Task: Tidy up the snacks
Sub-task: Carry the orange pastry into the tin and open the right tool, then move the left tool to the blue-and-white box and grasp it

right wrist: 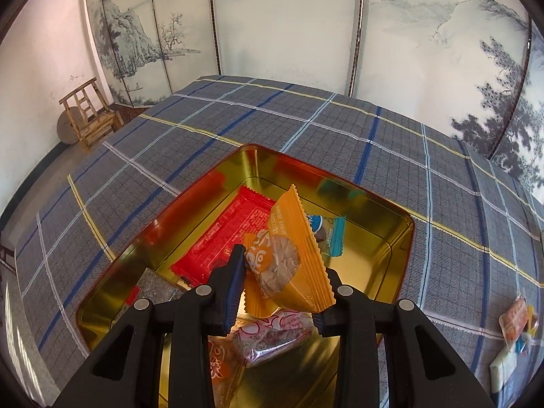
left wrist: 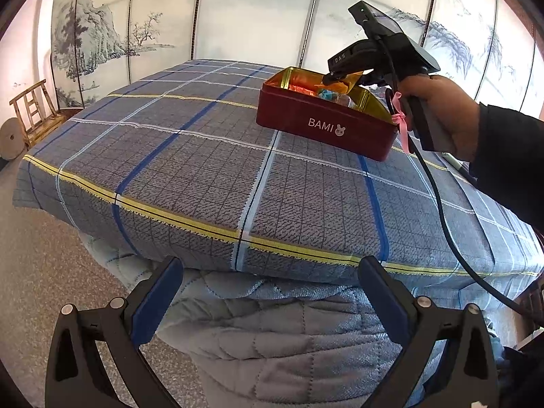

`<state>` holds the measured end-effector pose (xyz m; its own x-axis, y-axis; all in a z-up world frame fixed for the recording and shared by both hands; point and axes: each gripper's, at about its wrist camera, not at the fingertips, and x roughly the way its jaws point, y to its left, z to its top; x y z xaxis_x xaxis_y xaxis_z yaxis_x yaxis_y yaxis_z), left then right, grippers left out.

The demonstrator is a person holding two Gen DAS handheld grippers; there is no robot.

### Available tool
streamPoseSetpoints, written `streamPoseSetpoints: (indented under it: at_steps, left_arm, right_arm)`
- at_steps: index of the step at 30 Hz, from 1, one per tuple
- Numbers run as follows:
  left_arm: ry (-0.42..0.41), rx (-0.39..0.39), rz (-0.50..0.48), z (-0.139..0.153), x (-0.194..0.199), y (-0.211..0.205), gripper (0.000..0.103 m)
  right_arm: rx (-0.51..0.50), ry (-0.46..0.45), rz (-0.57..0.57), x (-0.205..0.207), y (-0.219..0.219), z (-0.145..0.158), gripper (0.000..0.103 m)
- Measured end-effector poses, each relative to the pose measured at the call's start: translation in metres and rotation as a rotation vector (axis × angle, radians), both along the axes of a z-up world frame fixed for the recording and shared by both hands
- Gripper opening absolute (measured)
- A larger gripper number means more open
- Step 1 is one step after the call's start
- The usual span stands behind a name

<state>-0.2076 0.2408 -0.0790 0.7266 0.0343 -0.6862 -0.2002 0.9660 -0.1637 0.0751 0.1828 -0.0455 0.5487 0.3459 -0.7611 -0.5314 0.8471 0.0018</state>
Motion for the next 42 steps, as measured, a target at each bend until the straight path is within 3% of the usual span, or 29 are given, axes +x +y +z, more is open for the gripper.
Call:
streamPoseSetpoints:
  at_steps: [20, 23, 25, 31, 33, 34, 37, 42]
  left_arm:
    - [0.035, -0.016, -0.005, -0.005, 0.002, -0.002, 0.102]
    - [0.036, -0.01, -0.003, -0.004, 0.002, -0.003, 0.102]
    - [0.039, -0.005, -0.001, -0.003, 0.003, -0.004, 0.102]
    - [0.04, 0.026, -0.018, 0.002, 0.005, -0.014, 0.102]
    - [0.036, 0.043, -0.031, 0.006, 0.005, -0.018, 0.102]
    - [0.034, 0.055, -0.041, 0.007, 0.006, -0.022, 0.102]
    - [0.032, 0.083, -0.071, 0.01, 0.01, -0.032, 0.102]
    - [0.021, 0.113, -0.154, 0.021, 0.029, -0.057, 0.102]
  right_arm:
    - [-0.026, 0.077, 0.0, 0.002, -0.001, -0.02, 0.037]
    - [-0.026, 0.063, -0.005, 0.002, -0.003, -0.018, 0.053]
    - [-0.013, 0.049, 0.003, -0.001, -0.005, -0.015, 0.071]
    - [0.047, -0.021, 0.03, -0.014, -0.022, 0.003, 0.077]
    - [0.098, -0.061, 0.036, -0.021, -0.041, 0.015, 0.081]
    - [0.126, -0.085, 0.032, -0.024, -0.054, 0.021, 0.087]
    - [0.182, -0.155, -0.051, -0.026, -0.11, 0.032, 0.099]
    - [0.173, -0.15, -0.299, 0.0, -0.241, 0.019, 0.099]
